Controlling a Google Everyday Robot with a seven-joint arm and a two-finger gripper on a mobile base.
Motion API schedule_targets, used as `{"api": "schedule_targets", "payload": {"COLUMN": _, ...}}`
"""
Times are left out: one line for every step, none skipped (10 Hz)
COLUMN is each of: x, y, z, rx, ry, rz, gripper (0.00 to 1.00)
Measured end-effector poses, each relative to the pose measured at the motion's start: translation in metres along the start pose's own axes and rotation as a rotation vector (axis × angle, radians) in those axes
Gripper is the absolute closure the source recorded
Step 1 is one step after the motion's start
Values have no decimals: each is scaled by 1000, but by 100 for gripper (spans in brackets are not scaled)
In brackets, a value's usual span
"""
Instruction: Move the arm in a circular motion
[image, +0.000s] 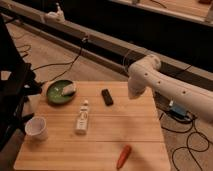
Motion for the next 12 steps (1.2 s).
{"api": "schedule_targets", "payload": {"x": -28, "y": -1, "z": 4, "rx": -5, "ry": -34, "rz": -45, "gripper": 100}}
{"api": "schedule_targets", "payload": {"x": -55, "y": 5, "z": 6, "rx": -17, "ry": -73, "rz": -90, "gripper": 100}}
{"api": "schedule_targets", "payload": {"x": -84, "y": 21, "z": 7, "rx": -41, "ry": -123, "rz": -146, "gripper": 100}}
{"api": "schedule_targets", "payload": {"x": -96, "y": 34, "z": 6, "rx": -60, "ry": -153, "rz": -173, "gripper": 100}}
{"api": "schedule_targets", "payload": {"x": -101, "y": 55, "z": 4, "rx": -89, "ry": -184, "rz": -192, "gripper": 100}}
{"api": "schedule_targets", "payload": {"x": -97, "y": 81, "z": 1, "rx": -131, "ry": -217, "rz": -195, "gripper": 100}}
{"api": "schedule_targets", "payload": {"x": -83, "y": 103, "z": -3, "rx": -166, "ry": -230, "rz": -178, "gripper": 100}}
{"api": "schedule_targets", "payload": {"x": -61, "y": 122, "z": -8, "rx": -198, "ry": -232, "rz": -142, "gripper": 100}}
{"api": "schedule_targets", "payload": {"x": -27, "y": 137, "z": -14, "rx": -220, "ry": -215, "rz": -82, "gripper": 100}}
{"api": "schedule_targets", "payload": {"x": 5, "y": 142, "z": -20, "rx": -228, "ry": -186, "rz": -29, "gripper": 100}}
{"api": "schedule_targets", "payload": {"x": 40, "y": 139, "z": -26, "rx": -226, "ry": -143, "rz": 23, "gripper": 100}}
{"api": "schedule_targets", "payload": {"x": 76, "y": 129, "z": -33, "rx": -218, "ry": -90, "rz": 70, "gripper": 100}}
